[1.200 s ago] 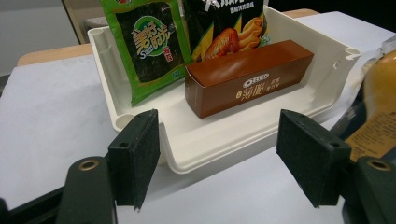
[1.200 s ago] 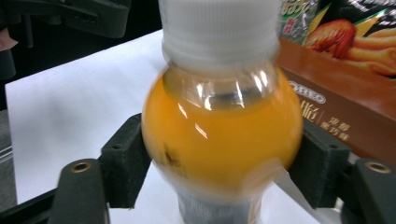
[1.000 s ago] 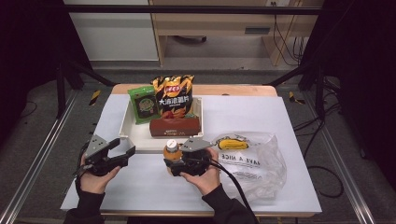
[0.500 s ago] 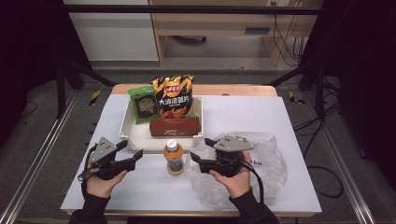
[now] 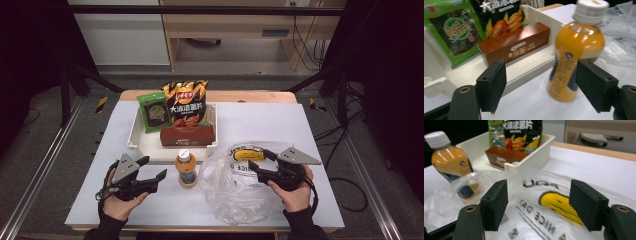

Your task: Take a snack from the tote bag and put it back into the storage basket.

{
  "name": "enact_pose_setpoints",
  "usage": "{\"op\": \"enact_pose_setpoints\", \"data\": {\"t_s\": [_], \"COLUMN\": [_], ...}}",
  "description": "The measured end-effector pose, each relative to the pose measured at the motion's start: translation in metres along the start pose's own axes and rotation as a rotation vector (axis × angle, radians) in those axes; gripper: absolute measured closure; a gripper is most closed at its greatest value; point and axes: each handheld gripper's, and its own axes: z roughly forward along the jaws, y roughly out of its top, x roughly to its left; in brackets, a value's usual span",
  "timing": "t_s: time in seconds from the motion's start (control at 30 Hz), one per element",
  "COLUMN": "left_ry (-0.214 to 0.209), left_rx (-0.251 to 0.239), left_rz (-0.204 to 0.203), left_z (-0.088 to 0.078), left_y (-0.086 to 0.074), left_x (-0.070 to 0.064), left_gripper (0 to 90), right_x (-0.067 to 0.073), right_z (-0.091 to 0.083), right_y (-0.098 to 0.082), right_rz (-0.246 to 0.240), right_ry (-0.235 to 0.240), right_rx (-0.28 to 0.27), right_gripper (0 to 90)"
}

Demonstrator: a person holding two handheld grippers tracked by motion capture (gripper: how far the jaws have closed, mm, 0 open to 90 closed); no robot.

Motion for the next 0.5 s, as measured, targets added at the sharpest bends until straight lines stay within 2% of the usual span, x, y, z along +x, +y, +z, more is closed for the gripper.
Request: {"op": "enact_pose_setpoints", "data": {"t_s": [0.23, 0.5], "left_ry": [-0.025, -0.037], "left_rx": [0.001, 0.002], "left_rz": [0.013, 0.018], "left_z": [0.008, 0.019], "left_y": [0.0, 0.001], "left_x": [-0.015, -0.028], "left_gripper": [22.1, 21.5], "right_x": [-0.016, -0.025], "right_z": [-0.013, -0.018], "right_y": [-0.012, -0.016], "right_rz": [0.013, 0.021], "right_ry": [-0.063, -0.073], "right_rx": [0.026, 0.031], "right_gripper": [31.2, 31.1]}}
